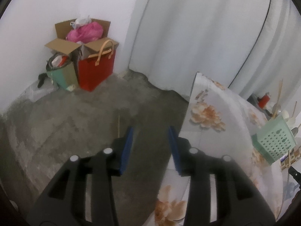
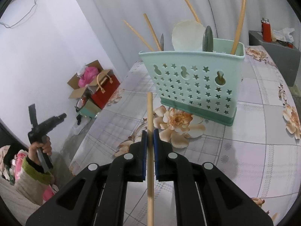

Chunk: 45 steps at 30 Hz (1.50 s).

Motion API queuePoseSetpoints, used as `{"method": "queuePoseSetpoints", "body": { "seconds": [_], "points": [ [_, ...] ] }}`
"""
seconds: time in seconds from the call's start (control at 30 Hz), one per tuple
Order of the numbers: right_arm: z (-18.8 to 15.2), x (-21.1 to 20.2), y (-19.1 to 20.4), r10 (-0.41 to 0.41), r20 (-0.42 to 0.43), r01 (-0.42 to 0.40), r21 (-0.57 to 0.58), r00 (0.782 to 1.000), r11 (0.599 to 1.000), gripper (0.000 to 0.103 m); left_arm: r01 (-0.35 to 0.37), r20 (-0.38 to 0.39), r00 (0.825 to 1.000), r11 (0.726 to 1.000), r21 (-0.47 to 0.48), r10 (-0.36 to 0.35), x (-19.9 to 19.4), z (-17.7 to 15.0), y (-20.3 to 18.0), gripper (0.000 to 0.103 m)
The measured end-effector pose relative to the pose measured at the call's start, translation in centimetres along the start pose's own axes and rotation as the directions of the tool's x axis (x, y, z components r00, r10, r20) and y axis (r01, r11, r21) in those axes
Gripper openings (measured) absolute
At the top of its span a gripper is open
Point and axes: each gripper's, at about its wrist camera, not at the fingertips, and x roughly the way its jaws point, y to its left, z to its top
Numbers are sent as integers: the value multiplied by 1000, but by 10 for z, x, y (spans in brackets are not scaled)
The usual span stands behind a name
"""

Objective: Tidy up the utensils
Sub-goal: 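Lower the left tool to the floor and grasp the wooden chopstick while the right tool holds its chopstick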

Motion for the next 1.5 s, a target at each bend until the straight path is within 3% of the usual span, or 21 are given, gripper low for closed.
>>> {"method": "queuePoseSetpoints", "body": {
  "seconds": [0.13, 0.3, 0.43, 0.53, 0.73, 0.83, 1.1, 1.27, 1.5],
  "points": [
    [0, 6, 5, -10, -12, 10, -9, 1000, 1000, 7, 6, -50, 999, 999, -46, -9, 35, -10, 18, 43],
    [-1, 21, 2, -36, -34, 36, 10, 999, 999, 7, -51, -143, 989, 998, -49, 44, 128, -19, 44, 53],
    [0, 40, -5, -41, -66, 44, 40, 997, 998, 7, -122, -293, 950, 992, -31, 107, 245, -28, 77, 53],
    [4, 55, -10, -6, -80, 11, 68, 997, 998, 7, -115, -365, 927, 992, -45, 90, 314, -32, 95, 53],
    [2, 79, -13, 80, -109, -67, 113, 991, 991, 7, -188, -427, 890, 982, -28, 158, 426, -36, 127, 53],
    [0, 87, -14, 91, -139, -74, 123, 986, 990, 7, -226, -464, 858, 973, 43, 220, 472, -38, 134, 53],
    [-2, 96, -25, 75, -186, -42, 174, 980, 984, 7, -259, -519, 817, 964, 58, 251, 542, -46, 146, 52],
    [-1, 103, -24, 53, -208, -17, 172, 977, 985, 7, -268, -542, 807, 963, 18, 234, 569, -53, 157, 38],
    [0, 112, -18, 43, -228, -3, 174, 973, 985, 7, -285, -573, 781, 958, 25, 247, 591, -66, 159, 33]
  ]
}}
